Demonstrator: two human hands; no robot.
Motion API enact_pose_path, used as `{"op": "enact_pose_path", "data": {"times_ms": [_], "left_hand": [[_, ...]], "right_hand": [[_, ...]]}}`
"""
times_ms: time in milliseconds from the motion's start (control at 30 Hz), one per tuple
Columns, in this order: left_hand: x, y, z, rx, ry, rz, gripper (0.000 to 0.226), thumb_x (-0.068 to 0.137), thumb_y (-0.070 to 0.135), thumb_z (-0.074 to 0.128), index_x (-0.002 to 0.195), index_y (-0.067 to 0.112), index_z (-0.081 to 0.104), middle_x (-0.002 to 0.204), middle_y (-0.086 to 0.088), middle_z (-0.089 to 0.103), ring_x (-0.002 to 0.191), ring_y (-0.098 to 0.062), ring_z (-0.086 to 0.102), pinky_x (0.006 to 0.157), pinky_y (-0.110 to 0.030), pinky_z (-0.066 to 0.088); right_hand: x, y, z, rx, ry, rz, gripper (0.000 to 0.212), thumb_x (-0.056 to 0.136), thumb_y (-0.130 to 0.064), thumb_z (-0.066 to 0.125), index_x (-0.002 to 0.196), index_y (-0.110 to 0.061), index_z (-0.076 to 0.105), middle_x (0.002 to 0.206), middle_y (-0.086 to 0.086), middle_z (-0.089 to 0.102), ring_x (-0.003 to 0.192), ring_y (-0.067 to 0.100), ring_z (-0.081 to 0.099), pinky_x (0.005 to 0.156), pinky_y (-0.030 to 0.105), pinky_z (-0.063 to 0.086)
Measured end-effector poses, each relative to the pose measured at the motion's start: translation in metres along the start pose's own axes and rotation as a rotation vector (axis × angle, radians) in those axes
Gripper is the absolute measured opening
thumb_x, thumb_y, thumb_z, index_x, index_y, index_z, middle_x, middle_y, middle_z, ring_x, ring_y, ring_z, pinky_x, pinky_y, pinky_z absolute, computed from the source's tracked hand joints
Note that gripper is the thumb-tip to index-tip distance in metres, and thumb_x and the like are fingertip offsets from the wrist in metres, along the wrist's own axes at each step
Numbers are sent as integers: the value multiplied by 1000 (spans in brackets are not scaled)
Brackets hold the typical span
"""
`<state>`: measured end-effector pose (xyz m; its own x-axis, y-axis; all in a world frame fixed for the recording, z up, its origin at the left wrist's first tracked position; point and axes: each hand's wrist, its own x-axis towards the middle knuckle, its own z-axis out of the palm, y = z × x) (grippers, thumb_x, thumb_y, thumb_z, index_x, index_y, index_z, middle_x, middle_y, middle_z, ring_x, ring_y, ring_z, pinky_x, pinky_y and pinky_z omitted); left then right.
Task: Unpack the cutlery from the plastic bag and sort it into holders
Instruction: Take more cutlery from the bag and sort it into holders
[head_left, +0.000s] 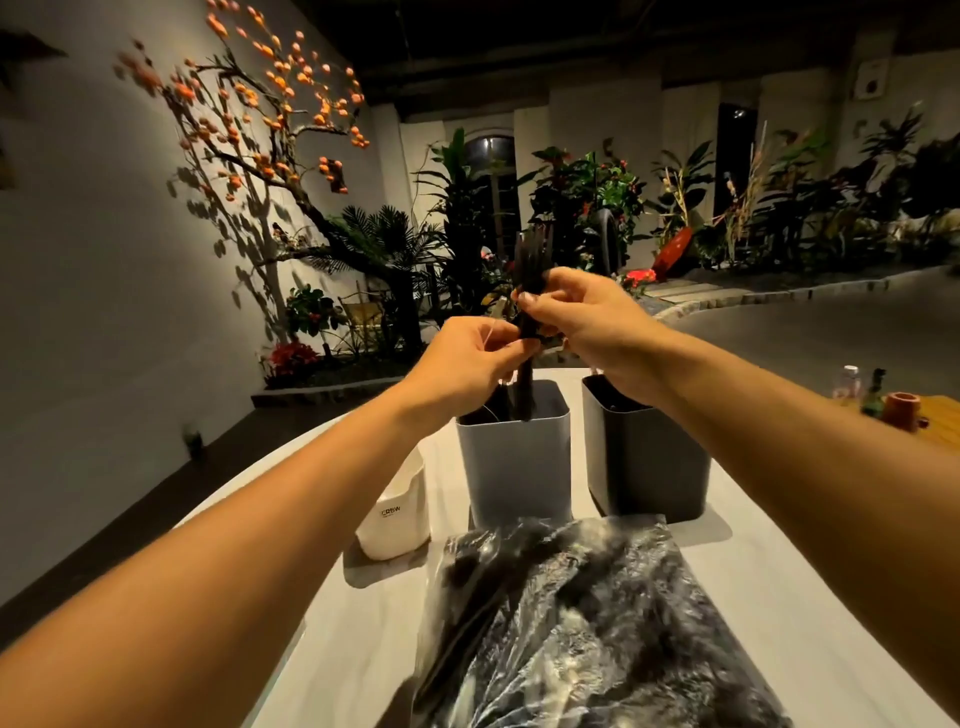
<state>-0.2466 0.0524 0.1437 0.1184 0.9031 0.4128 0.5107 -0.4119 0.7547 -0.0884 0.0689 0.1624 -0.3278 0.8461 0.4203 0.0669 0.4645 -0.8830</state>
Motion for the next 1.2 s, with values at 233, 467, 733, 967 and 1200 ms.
{"op": "enact_pose_path", "data": {"times_ms": [233,467,733,967,1200], "left_hand": [[18,-26,-5,67,71,4,18,96,29,67,101,16,77,88,-2,77,88,-19,71,93,-49,55],[20,-53,3,88,115,-58,16,96,24,67,109,16,73,88,2,76,89,-13,72,93,-42,57],[21,-59,2,192,137,-125,20,100,26,61,107,16,76,94,0,74,92,-14,67,87,-35,57],[22,-66,-3,221,97,-175,14,95,25,68,97,16,78,87,0,72,81,-13,63,73,-31,54],[19,-67,-6,344,94,-221,11,93,28,70,99,20,74,87,1,70,80,-11,63,66,-24,51]], "right_hand": [[27,11,6,-194,25,-123,7,93,-13,66,95,-19,69,91,2,74,81,12,73,70,26,60],[39,55,10,-481,48,-19,19,83,-16,78,95,-24,66,92,0,73,88,16,70,82,35,58],[42,56,8,-543,-47,129,15,85,-28,77,96,-19,76,89,-1,73,87,12,65,67,25,51],[45,60,10,-509,-86,180,15,89,-26,73,93,-12,78,88,13,72,69,12,57,56,22,46],[47,63,11,-853,-130,223,34,86,-19,73,120,-19,67,110,5,68,90,19,62,72,26,50]]}}
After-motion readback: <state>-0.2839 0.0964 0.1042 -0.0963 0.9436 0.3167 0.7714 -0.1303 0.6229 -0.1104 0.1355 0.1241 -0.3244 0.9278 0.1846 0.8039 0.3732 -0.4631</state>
